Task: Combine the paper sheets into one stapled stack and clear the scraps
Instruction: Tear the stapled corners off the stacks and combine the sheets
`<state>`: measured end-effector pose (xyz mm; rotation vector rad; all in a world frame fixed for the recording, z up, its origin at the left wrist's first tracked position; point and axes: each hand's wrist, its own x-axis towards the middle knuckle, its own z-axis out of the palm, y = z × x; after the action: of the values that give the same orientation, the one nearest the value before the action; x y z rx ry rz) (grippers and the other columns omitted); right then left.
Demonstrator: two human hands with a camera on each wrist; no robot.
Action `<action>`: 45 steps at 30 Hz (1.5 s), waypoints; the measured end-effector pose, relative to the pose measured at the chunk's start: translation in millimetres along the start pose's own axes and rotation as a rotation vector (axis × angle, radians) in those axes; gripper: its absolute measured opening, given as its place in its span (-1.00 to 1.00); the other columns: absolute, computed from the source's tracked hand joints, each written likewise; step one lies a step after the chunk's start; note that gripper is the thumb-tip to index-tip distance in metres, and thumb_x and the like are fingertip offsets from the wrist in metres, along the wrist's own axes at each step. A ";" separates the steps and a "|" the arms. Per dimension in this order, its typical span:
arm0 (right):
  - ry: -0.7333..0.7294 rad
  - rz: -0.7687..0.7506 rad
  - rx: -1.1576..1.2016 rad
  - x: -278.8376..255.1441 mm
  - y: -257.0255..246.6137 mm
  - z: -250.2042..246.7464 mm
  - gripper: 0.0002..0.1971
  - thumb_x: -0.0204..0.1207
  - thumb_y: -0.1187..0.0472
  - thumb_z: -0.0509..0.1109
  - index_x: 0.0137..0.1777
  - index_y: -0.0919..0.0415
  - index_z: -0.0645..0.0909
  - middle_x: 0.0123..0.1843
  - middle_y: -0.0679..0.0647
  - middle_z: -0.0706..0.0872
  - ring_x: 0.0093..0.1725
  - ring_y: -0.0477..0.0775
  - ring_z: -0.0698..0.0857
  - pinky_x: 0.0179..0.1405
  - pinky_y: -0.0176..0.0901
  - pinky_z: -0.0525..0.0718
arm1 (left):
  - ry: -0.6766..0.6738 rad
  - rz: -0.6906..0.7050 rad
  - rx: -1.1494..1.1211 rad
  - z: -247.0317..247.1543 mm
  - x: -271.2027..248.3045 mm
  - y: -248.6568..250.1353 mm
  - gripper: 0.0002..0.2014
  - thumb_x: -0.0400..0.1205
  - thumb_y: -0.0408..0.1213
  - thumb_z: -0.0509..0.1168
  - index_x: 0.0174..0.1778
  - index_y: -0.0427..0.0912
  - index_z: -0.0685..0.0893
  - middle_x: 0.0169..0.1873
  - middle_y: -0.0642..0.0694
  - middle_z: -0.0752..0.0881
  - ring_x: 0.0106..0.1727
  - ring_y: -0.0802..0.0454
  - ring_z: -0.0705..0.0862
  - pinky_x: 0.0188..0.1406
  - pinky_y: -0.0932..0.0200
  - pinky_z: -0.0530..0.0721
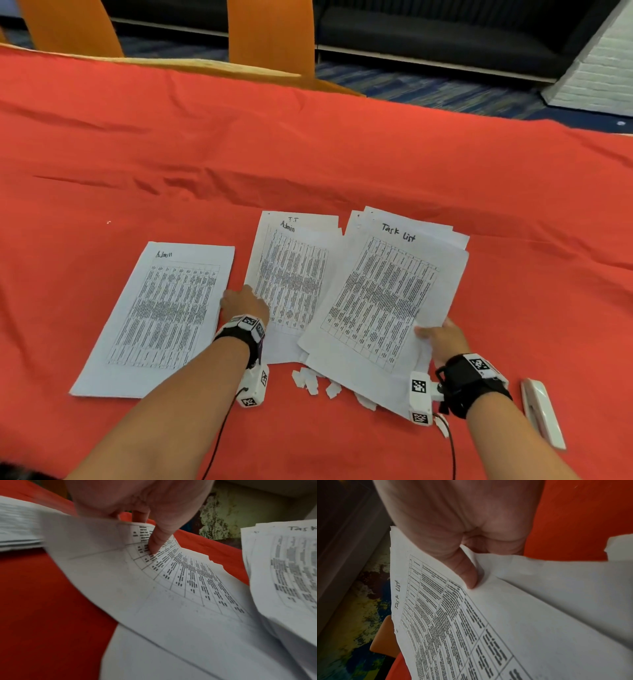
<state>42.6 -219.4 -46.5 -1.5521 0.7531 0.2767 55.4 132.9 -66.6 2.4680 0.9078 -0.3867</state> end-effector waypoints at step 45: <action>-0.190 0.032 -0.083 6.4 -16.9 17.5 -0.56 0.40 0.62 0.37 0.29 0.39 0.60 0.14 0.31 0.77 0.12 0.34 0.75 0.25 0.36 0.63 | -0.268 0.212 -0.689 -34.0 -62.2 32.2 -0.81 0.65 -0.31 0.31 0.18 -0.15 0.64 0.09 -0.11 0.74 0.02 -0.05 0.71 -0.05 0.15 0.65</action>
<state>62.2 -205.3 -39.5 -1.5679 0.6237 0.4776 34.0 96.3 -1.2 1.8001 0.5375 -0.2623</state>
